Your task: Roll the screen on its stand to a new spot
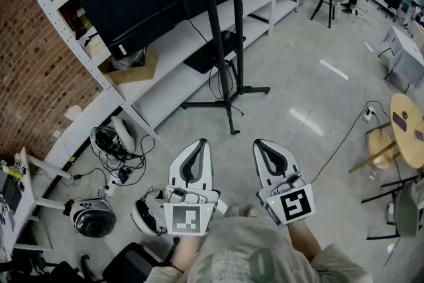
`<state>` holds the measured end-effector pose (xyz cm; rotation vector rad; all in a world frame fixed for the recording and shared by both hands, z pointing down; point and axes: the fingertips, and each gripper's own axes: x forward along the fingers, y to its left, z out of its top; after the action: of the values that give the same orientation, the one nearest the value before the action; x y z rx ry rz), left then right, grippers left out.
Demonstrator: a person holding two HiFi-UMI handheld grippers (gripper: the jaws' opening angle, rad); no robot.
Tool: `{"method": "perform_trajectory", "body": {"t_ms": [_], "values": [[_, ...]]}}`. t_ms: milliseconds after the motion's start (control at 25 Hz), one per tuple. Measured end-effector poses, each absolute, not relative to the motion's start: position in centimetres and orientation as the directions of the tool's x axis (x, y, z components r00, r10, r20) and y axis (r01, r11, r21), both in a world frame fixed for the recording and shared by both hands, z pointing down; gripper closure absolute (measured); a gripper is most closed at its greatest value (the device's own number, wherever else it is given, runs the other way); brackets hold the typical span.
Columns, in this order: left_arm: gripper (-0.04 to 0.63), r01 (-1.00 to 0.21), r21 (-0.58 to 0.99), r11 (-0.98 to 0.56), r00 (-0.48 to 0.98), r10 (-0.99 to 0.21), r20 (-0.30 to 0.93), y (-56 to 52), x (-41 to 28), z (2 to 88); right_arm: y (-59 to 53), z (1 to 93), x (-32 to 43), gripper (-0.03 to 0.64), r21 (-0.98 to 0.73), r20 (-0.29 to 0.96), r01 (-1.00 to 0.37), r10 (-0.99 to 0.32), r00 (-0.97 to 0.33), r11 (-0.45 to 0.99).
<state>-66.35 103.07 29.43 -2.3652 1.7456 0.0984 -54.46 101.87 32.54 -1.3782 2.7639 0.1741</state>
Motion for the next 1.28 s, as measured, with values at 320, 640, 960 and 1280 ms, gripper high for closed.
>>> {"method": "perform_trajectory", "body": {"t_ms": [320, 640, 960, 1280], "values": [[0.58, -0.95, -0.124, -0.287, 0.305, -0.938, -0.167, 102.5, -65.3, 30.0, 101.4, 33.1, -53.5, 0.597, 0.107, -0.072, -0.794, -0.792, -0.607, 0.599], [0.58, -0.955, -0.139, -0.263, 0.284, -0.943, -0.172, 102.6, -63.7, 30.2, 100.8, 34.2, -49.8, 0.597, 0.021, -0.067, -0.815, -0.813, -0.579, 0.579], [0.58, -0.97, -0.101, -0.222, 0.235, -0.961, -0.146, 101.5, -62.8, 32.7, 99.5, 37.5, -47.4, 0.597, 0.043, -0.023, -0.801, -0.801, -0.599, 0.597], [0.58, -0.96, -0.095, -0.262, 0.272, -0.954, -0.123, 96.4, -60.5, 34.7, 95.7, 39.9, -44.9, 0.595, 0.023, 0.007, -0.824, -0.824, -0.566, 0.566]]}}
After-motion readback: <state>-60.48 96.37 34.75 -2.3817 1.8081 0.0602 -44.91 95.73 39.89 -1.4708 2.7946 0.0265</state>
